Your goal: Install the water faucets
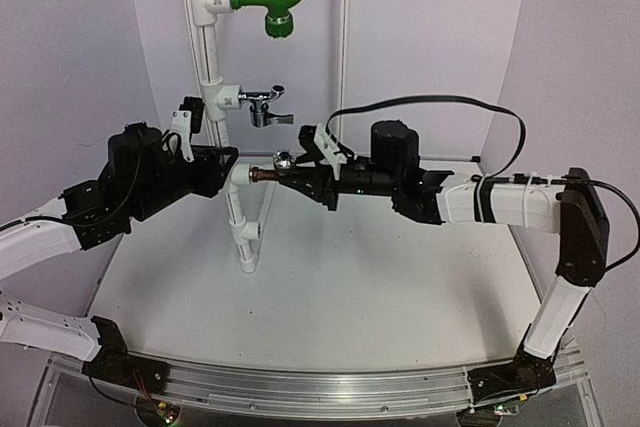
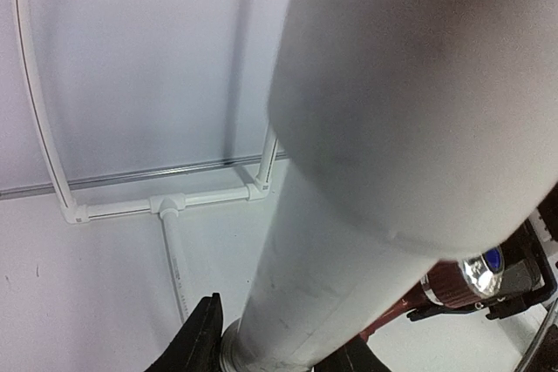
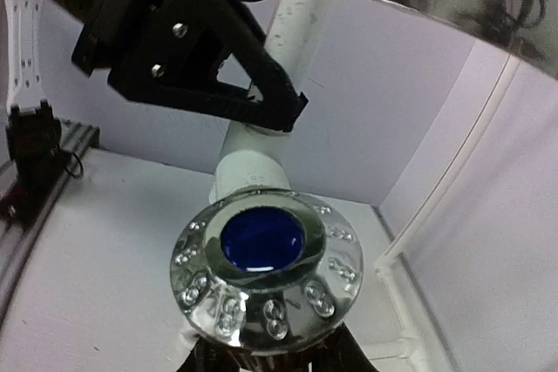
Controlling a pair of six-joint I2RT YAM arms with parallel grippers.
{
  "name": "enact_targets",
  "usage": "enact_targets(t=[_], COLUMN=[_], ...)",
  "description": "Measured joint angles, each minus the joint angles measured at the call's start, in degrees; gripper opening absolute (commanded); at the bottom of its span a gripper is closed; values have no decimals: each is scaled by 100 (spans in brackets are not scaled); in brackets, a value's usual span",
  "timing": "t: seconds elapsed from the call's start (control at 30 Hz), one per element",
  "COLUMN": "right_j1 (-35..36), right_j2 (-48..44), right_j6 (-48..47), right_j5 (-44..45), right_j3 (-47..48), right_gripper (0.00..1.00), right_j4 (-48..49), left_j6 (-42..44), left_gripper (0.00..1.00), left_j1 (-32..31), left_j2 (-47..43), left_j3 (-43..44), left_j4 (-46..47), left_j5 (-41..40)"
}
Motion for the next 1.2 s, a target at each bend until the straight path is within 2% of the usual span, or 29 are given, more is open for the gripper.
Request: enact_targets(t=[0.1, 0.27, 0.4, 0.43, 0.53, 0.67, 0.73, 0.83, 1.0, 1.2], right_j1=[-106, -188, -224, -236, -298, -350, -394, -527, -660, -556], right_j2=[250, 656, 838, 914, 1138, 1266, 1238, 1006, -6, -1236], right_j6=[1878, 5427, 8260, 8954, 10388, 11210, 11033, 10189, 7313, 3013], right_j5=[-371, -621, -551, -551, -617, -630, -634, -604, -257, -107], right_j3=[-3, -26, -213, -257, -282, -378, -488, -766, -929, -1068], right_gripper=[6, 14, 25, 30, 52, 75, 85, 94, 98, 98], right_j4=[642, 1668, 2381, 2634, 3262, 3560, 3609, 3295, 1674, 827], left_j6=[-2, -2, 19, 28, 29, 78, 82, 77, 79, 80], left_gripper=[0, 0, 0, 0, 0, 0, 0, 0, 0, 0], left_j1=[22, 80, 80, 80, 80, 50, 47, 47, 45, 45], left_j2=[-8, -37, -33, -30, -14, -11, -12, -15, -12, -12], left_j3=[0, 0, 0, 0, 0, 0, 0, 0, 0, 0], left_j4=[-14, -61, -53, -49, -19, 2, 4, 2, 2, 4], left_j5=[-51, -97, -66, -57, -34, 81, 96, 97, 141, 145])
